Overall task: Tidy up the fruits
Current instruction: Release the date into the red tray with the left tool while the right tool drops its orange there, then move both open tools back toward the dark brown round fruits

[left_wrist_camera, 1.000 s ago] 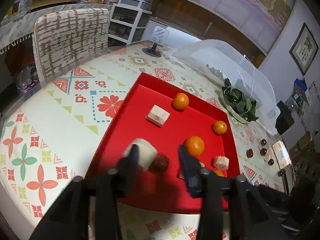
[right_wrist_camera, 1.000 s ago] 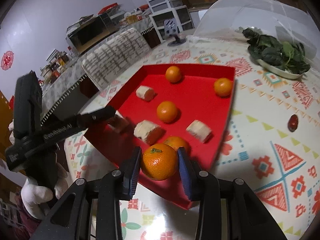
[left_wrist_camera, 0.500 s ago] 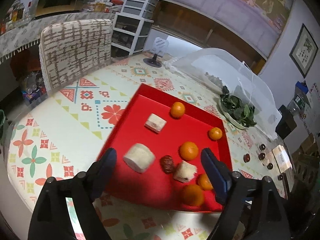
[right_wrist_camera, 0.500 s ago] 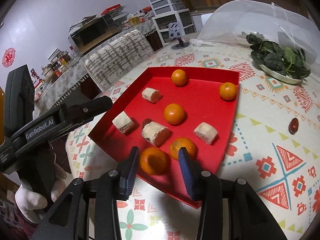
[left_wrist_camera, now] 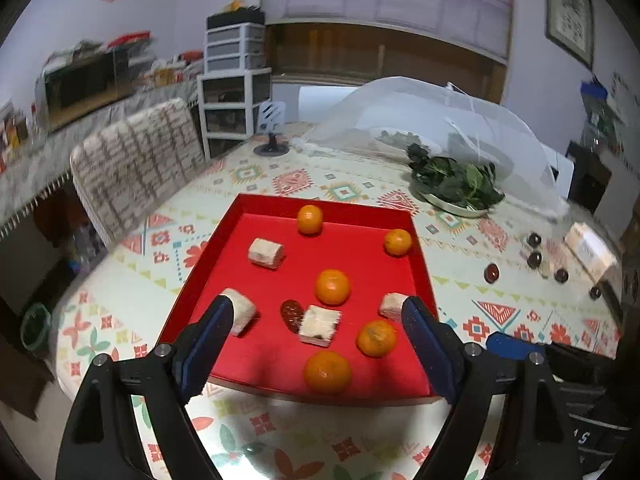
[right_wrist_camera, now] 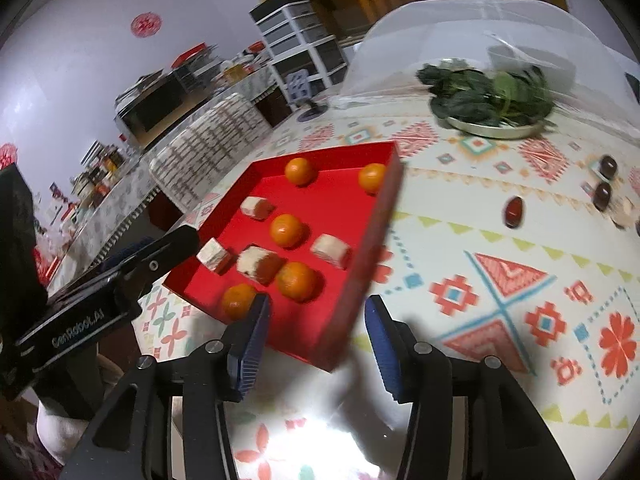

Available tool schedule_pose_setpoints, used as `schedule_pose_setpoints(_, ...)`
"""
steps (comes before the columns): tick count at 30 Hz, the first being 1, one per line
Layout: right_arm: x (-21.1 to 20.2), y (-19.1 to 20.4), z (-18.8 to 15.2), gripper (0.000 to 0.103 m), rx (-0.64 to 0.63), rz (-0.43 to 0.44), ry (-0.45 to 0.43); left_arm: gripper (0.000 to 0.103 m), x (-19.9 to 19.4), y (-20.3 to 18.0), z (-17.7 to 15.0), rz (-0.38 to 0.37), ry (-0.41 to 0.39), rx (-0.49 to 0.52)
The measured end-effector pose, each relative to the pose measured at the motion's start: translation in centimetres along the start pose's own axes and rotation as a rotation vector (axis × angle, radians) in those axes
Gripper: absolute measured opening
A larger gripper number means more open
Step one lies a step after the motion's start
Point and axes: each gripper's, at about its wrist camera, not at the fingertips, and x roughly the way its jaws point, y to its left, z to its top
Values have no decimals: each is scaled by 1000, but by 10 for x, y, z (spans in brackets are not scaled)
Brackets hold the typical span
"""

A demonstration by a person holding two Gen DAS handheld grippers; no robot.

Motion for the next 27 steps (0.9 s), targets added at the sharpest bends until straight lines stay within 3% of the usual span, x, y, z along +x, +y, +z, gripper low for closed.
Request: schedule_pose_setpoints(27,-76,-97,-24,56,172,-41,-122,86,-12,-114,-9,-6,17,219)
